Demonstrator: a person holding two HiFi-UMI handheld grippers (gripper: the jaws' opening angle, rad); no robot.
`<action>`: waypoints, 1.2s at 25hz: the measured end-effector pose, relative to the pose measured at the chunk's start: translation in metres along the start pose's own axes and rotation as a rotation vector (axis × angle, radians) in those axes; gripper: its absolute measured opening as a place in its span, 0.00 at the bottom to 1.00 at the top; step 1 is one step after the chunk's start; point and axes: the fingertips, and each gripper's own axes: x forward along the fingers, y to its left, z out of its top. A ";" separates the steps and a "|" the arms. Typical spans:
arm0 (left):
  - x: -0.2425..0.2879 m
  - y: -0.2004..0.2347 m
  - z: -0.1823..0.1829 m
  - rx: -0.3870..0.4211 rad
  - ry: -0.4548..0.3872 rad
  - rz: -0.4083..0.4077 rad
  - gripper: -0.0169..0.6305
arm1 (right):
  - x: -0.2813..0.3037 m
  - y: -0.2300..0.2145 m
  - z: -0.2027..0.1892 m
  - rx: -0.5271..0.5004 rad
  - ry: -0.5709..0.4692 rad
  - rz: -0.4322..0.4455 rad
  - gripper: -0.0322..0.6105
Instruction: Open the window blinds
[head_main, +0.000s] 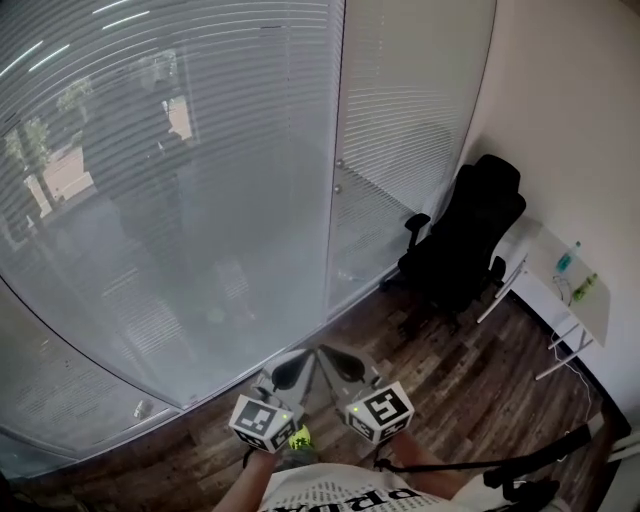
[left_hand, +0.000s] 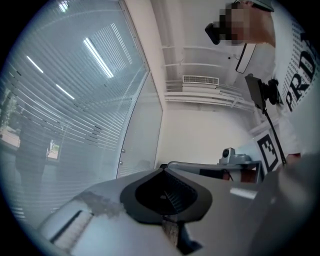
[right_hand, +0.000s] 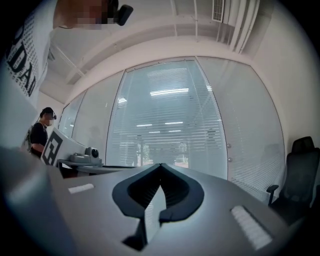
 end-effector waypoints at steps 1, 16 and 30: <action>0.008 0.006 0.006 -0.002 -0.006 -0.004 0.01 | 0.008 -0.007 0.006 -0.009 -0.001 -0.001 0.06; 0.073 0.103 0.033 -0.011 -0.016 -0.062 0.01 | 0.109 -0.067 0.024 -0.062 0.006 -0.063 0.06; 0.116 0.153 0.019 -0.033 -0.023 -0.090 0.01 | 0.161 -0.114 0.007 -0.099 0.035 -0.089 0.06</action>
